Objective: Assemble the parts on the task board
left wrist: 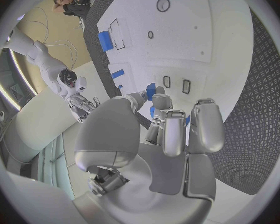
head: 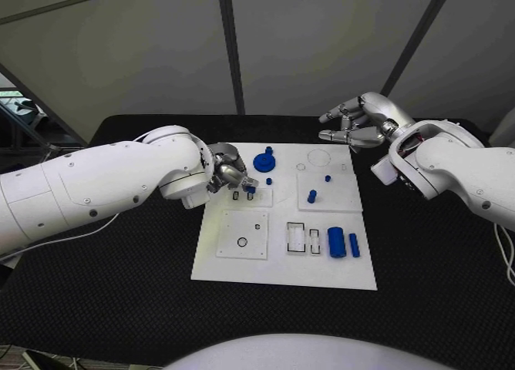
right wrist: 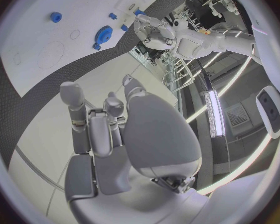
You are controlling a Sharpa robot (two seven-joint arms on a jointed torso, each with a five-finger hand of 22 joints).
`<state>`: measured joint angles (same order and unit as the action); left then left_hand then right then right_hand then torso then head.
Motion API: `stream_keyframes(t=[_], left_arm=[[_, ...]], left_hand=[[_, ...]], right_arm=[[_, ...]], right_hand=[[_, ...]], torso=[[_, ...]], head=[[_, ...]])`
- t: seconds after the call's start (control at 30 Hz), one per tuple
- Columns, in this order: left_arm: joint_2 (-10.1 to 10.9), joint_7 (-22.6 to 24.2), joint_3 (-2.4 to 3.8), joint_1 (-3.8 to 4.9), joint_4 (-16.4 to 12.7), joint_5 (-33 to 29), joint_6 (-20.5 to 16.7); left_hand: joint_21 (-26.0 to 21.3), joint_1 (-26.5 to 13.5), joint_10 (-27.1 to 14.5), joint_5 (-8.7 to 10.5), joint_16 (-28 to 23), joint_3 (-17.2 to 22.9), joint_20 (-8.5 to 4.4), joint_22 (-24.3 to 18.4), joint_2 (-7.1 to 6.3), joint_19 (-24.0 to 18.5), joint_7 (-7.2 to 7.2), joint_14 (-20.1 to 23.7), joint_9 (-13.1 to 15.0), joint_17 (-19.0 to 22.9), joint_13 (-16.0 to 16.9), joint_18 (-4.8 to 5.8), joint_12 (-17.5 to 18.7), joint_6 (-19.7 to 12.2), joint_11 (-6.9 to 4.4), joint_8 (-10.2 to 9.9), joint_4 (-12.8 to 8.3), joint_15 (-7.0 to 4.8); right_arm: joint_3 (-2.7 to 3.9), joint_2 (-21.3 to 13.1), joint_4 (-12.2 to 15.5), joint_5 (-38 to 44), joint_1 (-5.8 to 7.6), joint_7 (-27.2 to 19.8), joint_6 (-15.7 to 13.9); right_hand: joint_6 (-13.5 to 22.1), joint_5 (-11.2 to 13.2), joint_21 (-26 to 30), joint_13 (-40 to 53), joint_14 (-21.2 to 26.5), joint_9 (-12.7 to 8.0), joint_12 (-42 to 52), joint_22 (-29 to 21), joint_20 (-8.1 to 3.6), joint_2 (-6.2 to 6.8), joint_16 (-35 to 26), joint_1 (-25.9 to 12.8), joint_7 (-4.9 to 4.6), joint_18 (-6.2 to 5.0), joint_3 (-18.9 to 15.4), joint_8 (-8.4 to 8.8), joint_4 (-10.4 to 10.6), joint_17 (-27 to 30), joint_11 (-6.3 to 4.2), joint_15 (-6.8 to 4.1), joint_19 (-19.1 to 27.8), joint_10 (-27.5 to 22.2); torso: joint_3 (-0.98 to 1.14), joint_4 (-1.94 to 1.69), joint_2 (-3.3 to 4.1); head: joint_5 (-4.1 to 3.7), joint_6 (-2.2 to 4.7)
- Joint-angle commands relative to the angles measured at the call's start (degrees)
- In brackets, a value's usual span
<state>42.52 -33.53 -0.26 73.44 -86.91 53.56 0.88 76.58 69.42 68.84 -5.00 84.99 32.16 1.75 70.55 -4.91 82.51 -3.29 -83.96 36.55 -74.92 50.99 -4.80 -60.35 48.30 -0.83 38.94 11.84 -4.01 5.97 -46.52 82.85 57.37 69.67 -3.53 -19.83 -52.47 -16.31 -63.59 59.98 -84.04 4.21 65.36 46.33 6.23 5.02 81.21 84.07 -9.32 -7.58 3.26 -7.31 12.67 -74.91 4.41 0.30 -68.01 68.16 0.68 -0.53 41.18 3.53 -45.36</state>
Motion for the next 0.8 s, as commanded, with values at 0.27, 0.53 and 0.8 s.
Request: stream_keyframes(t=[0.27,0.53,0.8], left_arm=[[-0.75,-0.49,-0.28,-0.44,0.35,6.18,-1.72],[-1.42,-1.14,-1.14,-0.55,0.59,6.90,-0.05],[-1.55,-1.36,-1.40,-0.62,0.61,8.30,1.42]], left_hand=[[0.57,-0.97,0.77,0.01,-0.27,8.47,0.05,0.60,-0.06,0.52,0.08,-4.07,0.33,-8.37,0.28,1.04,-0.46,-0.25,-0.13,0.45,-7.92,-0.40],[0.74,-1.19,0.90,0.00,-0.28,8.99,0.03,0.88,-0.13,0.62,0.11,-4.07,0.53,-8.38,0.44,1.08,-0.65,-0.28,-0.16,0.63,-8.25,-0.43],[0.95,-1.73,0.90,-0.05,-0.31,10.67,-0.03,1.29,-0.63,0.74,0.12,-4.07,1.03,-8.39,0.44,1.14,-0.73,-0.45,-0.20,1.07,-9.31,-0.47]], right_arm=[[0.05,0.09,0.15,0.79,0.09,-0.52,0.41],[0.05,0.19,0.12,0.86,0.08,-0.57,0.55],[0.05,0.24,0.07,0.91,0.08,-0.61,0.74]], right_hand=[[-0.45,-0.25,0.34,-0.08,-2.57,-0.08,-0.24,-0.07,-0.27,-0.31,-0.33,0.02,0.02,-0.48,-0.27,-0.40,-0.16,-1.02,-0.16,-0.50,0.27,-0.09],[-0.45,-0.25,0.34,-0.08,-2.57,-0.08,-0.24,-0.07,-0.27,-0.31,-0.33,0.02,0.02,-0.48,-0.27,-0.40,-0.16,-1.02,-0.16,-0.50,0.27,-0.09],[-0.45,-0.25,0.34,-0.08,-2.57,-0.08,-0.24,-0.07,-0.27,-0.31,-0.33,0.02,0.02,-0.48,-0.27,-0.40,-0.16,-1.02,-0.16,-0.50,0.27,-0.09]], torso=[[-0.03,0.14,0.11],[-0.05,0.15,0.13],[-0.06,0.11,0.11]], head=[[0.20,-0.33],[0.15,-0.50],[0.19,-0.70]])
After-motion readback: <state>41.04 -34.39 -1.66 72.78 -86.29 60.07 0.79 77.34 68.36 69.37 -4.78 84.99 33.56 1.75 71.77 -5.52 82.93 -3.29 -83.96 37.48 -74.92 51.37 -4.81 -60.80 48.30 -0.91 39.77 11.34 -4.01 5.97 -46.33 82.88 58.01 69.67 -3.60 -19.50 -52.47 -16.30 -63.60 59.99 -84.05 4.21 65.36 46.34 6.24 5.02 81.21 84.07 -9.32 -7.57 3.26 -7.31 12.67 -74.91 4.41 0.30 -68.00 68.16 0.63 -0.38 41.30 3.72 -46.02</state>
